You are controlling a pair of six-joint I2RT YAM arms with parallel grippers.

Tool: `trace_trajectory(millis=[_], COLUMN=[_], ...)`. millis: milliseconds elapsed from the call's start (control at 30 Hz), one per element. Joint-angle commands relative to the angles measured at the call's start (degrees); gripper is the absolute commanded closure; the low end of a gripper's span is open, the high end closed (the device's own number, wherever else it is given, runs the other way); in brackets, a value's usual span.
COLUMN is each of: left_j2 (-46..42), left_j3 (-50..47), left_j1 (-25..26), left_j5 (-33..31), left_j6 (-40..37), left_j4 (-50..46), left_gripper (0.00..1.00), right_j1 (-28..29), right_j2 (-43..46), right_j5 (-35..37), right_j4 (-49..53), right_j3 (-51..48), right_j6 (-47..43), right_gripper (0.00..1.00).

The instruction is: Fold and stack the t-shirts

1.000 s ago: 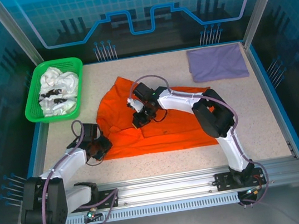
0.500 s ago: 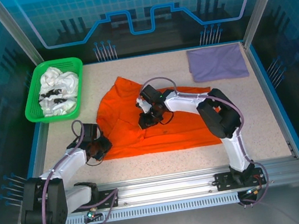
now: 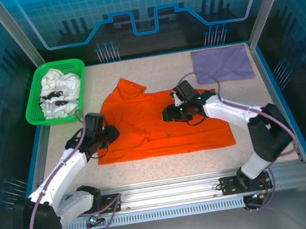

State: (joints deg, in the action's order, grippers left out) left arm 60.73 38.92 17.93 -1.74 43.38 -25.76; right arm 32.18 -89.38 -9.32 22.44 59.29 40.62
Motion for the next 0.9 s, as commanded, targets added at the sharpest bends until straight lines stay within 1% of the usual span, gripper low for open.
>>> trace_trajectory(millis=[0,67,200,333,433,600,667,767,867], left_j2=[5.73,8.96,12.85,14.22,13.11,6.36,3.94,0.23,-2.85], left_j3=[2.41,1.76,-2.41,-6.74,-9.69,-14.00,-14.95,-15.67,-15.76], left_j1=[6.19,8.64,9.41,9.56,9.62,10.40,10.60,11.59,12.53], left_j5=[-2.72,-3.18,-3.22,-4.74,-6.37,-10.08,-10.68,-11.33,-12.05], left_j6=[-2.67,-1.71,0.90,3.74,5.61,8.12,8.77,9.87,11.15], left_j4=[-1.69,0.11,4.12,5.08,3.38,-1.54,-3.50,-6.34,-9.54], left_gripper=[0.76,0.76,0.76,0.75,0.75,0.74,0.75,0.75,0.75], right_j1=[0.07,0.07,-0.10,-1.08,-2.44,-6.50,-7.62,-7.92,-7.84], right_j2=[5.69,10.82,22.02,30.49,34.68,36.47,36.06,34.72,32.20], right_j5=[3.47,6.27,13.39,14.99,14.25,12.34,10.54,9.33,8.61], right_j4=[0.43,-1.07,0.70,1.36,2.38,7.49,7.26,8.66,11.45], right_j3=[-8.16,-14.85,-25.58,-33.50,-36.95,-38.75,-39.27,-38.45,-36.75], right_j6=[5.99,8.52,14.03,16.60,15.34,13.03,11.52,11.42,11.96], right_gripper=[0.48,0.48,0.38,0.36,0.35,0.34,0.34,0.34,0.38])
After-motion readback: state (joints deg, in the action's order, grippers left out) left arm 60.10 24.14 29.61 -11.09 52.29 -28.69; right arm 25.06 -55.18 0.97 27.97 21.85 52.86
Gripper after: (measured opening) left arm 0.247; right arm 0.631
